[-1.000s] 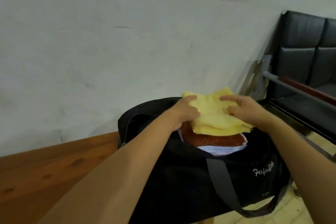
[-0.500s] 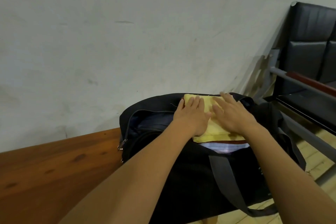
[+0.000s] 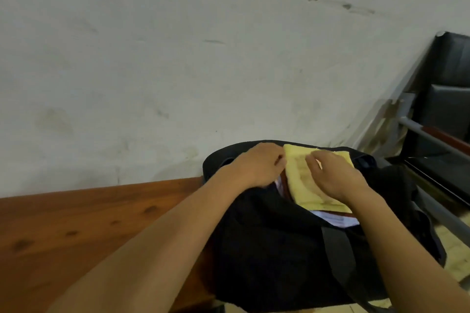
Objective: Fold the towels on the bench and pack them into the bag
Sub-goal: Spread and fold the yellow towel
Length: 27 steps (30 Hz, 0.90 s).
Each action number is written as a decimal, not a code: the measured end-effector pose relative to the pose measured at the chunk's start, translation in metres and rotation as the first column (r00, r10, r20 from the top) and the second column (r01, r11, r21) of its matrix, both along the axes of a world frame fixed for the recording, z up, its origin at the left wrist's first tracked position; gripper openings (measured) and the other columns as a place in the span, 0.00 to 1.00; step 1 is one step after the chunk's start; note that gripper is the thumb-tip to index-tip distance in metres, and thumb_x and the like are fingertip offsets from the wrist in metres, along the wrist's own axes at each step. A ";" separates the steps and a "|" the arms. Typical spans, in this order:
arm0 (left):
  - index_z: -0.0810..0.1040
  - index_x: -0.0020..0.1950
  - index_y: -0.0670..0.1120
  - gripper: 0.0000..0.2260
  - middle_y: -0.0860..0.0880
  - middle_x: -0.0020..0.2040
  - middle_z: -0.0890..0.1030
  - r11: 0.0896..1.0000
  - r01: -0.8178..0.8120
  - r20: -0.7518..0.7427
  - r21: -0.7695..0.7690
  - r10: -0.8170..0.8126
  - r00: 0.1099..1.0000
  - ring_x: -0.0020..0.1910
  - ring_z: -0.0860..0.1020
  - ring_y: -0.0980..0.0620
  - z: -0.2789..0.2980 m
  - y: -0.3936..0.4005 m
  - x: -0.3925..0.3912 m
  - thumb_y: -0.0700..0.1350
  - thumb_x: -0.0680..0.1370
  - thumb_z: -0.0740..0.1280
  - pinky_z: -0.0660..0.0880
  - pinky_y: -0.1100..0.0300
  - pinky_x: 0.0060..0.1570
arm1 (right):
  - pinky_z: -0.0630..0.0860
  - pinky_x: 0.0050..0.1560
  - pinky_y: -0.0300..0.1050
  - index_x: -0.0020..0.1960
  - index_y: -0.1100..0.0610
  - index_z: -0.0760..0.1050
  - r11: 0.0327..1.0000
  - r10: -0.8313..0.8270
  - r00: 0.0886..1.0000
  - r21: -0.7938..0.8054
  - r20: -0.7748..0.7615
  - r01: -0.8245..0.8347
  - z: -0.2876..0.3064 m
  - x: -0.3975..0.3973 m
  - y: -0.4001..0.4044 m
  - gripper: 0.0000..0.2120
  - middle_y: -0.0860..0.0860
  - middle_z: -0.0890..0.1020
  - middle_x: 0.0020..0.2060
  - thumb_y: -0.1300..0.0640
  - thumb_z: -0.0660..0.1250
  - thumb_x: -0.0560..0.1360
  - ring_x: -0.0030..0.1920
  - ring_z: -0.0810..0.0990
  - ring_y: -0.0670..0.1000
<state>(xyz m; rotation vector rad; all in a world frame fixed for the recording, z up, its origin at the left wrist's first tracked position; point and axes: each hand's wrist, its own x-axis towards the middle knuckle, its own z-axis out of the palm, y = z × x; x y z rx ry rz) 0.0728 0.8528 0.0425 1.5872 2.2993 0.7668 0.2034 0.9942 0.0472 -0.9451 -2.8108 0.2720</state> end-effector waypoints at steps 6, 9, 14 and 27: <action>0.78 0.44 0.48 0.14 0.51 0.37 0.80 0.876 -0.289 0.138 0.387 0.255 0.957 0.37 0.78 0.52 0.019 -0.121 -0.032 0.51 0.83 0.58 0.77 0.48 0.44 | 0.71 0.37 0.36 0.35 0.52 0.73 0.920 0.298 0.860 -0.116 -0.415 -0.374 0.021 -0.083 -0.122 0.19 0.45 0.77 0.30 0.53 0.58 0.83 0.34 0.75 0.42; 0.74 0.37 0.46 0.17 0.50 0.30 0.75 0.766 -0.424 0.243 0.483 0.348 0.905 0.29 0.71 0.55 0.026 -0.180 -0.042 0.50 0.84 0.58 0.74 0.55 0.35 | 0.71 0.36 0.37 0.37 0.57 0.75 0.822 0.406 0.773 -0.176 -0.487 -0.542 0.028 -0.119 -0.182 0.21 0.49 0.78 0.31 0.50 0.55 0.84 0.34 0.76 0.47; 0.64 0.30 0.38 0.26 0.40 0.26 0.65 0.545 -0.641 0.409 0.540 0.495 0.766 0.26 0.65 0.47 0.024 -0.290 -0.066 0.52 0.84 0.57 0.64 0.48 0.30 | 0.61 0.31 0.39 0.33 0.60 0.63 0.656 0.508 0.655 -0.241 -0.559 -0.715 0.031 -0.172 -0.292 0.26 0.51 0.64 0.25 0.47 0.54 0.84 0.28 0.62 0.45; 0.60 0.25 0.48 0.27 0.54 0.18 0.62 -0.134 -0.931 0.760 0.339 0.623 0.187 0.20 0.62 0.57 -0.030 -0.508 -0.097 0.53 0.85 0.51 0.60 0.56 0.30 | 0.59 0.29 0.42 0.28 0.55 0.57 0.343 0.758 0.449 -0.295 -0.473 -0.892 0.010 -0.259 -0.535 0.28 0.48 0.61 0.22 0.46 0.56 0.84 0.25 0.60 0.46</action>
